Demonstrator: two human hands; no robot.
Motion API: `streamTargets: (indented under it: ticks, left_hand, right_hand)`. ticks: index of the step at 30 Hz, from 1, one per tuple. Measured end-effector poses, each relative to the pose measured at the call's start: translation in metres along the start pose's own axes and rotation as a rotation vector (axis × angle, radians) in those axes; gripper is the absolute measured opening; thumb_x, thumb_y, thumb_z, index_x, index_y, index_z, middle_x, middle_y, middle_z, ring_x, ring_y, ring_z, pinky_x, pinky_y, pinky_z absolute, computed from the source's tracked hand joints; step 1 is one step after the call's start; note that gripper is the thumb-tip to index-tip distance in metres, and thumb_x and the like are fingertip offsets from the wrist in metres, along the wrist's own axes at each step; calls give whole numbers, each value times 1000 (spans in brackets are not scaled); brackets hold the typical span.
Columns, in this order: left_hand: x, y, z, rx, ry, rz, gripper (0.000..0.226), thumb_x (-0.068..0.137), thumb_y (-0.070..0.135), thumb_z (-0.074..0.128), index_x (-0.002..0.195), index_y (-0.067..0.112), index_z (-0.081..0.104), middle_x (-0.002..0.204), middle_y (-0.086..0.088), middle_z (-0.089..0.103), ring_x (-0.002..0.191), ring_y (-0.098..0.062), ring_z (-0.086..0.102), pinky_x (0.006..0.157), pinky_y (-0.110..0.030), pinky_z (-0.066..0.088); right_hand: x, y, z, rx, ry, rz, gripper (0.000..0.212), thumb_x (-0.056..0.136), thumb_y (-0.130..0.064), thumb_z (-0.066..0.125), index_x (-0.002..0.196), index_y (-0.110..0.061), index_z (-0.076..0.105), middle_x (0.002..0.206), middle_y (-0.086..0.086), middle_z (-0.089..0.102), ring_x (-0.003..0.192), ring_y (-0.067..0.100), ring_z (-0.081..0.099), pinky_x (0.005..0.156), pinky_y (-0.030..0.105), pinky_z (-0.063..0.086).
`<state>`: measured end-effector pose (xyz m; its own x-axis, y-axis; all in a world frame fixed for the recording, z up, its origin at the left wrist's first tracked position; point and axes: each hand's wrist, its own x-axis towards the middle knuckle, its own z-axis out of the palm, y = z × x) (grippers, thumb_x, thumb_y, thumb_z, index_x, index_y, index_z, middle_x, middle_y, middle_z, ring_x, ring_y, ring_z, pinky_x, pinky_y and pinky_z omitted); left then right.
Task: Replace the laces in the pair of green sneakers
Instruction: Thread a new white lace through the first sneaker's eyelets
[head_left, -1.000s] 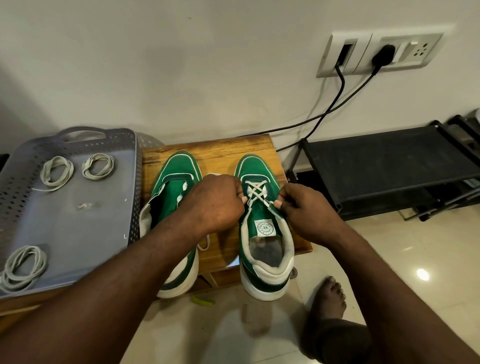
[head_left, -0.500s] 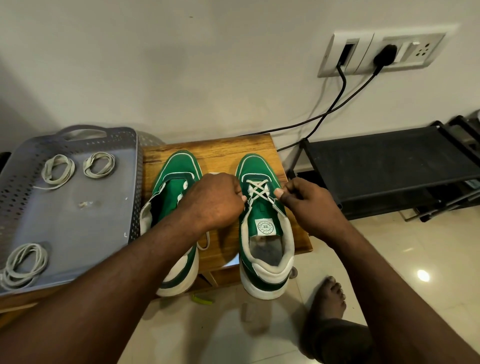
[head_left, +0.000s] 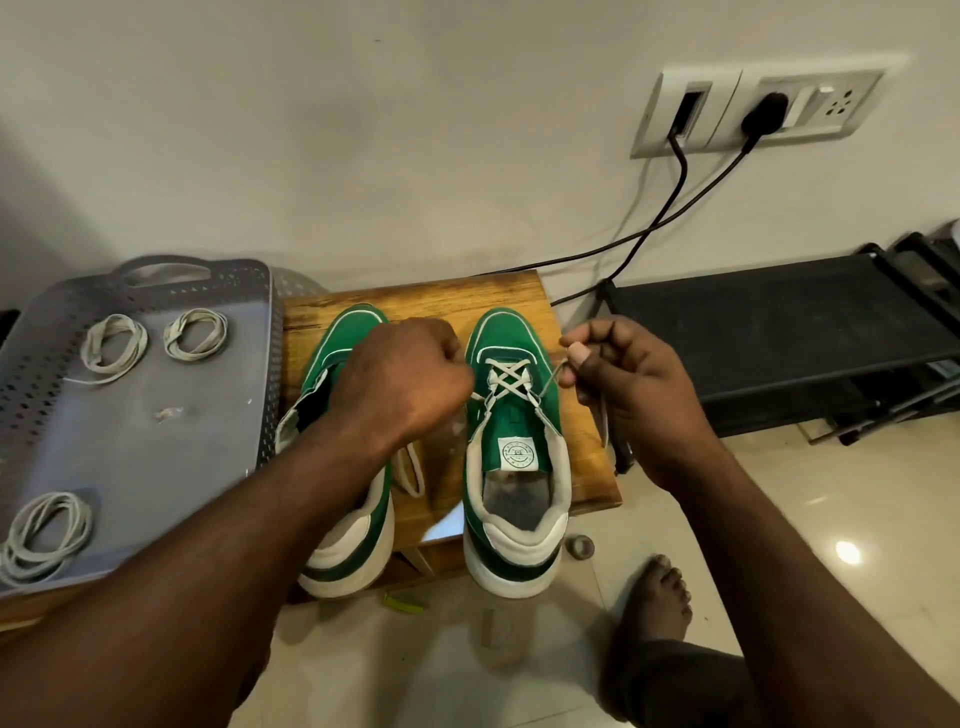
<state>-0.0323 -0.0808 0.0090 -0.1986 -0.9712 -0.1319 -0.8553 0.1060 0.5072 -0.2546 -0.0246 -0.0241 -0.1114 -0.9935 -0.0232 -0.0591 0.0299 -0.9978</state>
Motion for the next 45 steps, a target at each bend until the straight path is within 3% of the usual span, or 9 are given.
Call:
streamTargets:
  ticks: [5,11,15,21,27,33,37,41,45]
  left_hand:
    - [-4,19,2,-290,59,243,21,104,30,60,118,31,76,116,14,73,108,-7,64,96,-36,53]
    - [-6,38,12,-656,-164,266,25,109,22,53,112,18,77,107,5,77,107,-15,70,100,-50,54]
    - [-8,41,8,-738,-223,306,24,109,18,51,99,14,72,95,2,74,95,-14,68,90,-39,51]
    - [12,10,14,-101,-139,137,26,106,37,50,84,38,65,99,4,72,102,-24,64,92,-50,54]
    - [2,23,9,-315,46,384,30,109,33,47,134,39,61,141,14,53,132,-13,39,105,-24,34]
    - [-2,36,14,-154,61,436,8,106,30,51,104,27,59,108,13,56,117,-20,43,95,-47,43]
    - [9,13,4,215,165,69,15,102,31,59,115,28,65,124,-2,54,126,-30,43,94,-47,38]
    - [15,3,-2,74,192,-58,9,97,24,64,102,25,72,106,-5,67,94,-23,61,78,-38,52]
    - [5,25,0,-103,134,166,26,96,34,71,121,34,65,91,14,57,81,-9,55,68,-27,37]
  right_hand:
    - [-6,-19,1,172,16,-217,20,99,-13,55,117,-13,64,84,2,72,83,33,57,69,31,50]
    - [-12,-29,10,111,-3,-359,16,100,-8,56,115,-12,63,88,2,73,82,31,64,66,33,53]
    - [-14,-32,8,128,10,-385,15,100,-7,57,114,-10,63,89,7,72,84,31,67,68,38,54]
    - [-15,-37,2,257,49,-359,16,100,-6,54,112,-10,62,88,2,75,78,22,63,64,28,50]
    - [-12,-24,3,220,38,-232,15,99,-6,56,112,-10,64,90,6,76,79,26,61,65,29,51]
    - [-11,-21,10,190,-14,-239,17,99,-7,58,115,-4,62,92,10,75,79,20,66,66,29,52]
    - [-11,-25,1,257,56,-248,13,98,-10,57,109,-11,65,89,6,75,72,25,59,61,27,48]
    - [-11,-23,0,275,51,-225,13,98,-10,57,108,-12,66,89,7,75,73,29,56,62,29,46]
    - [-10,-16,6,191,-4,-191,12,101,-5,57,110,-8,64,90,9,76,76,32,60,63,33,48]
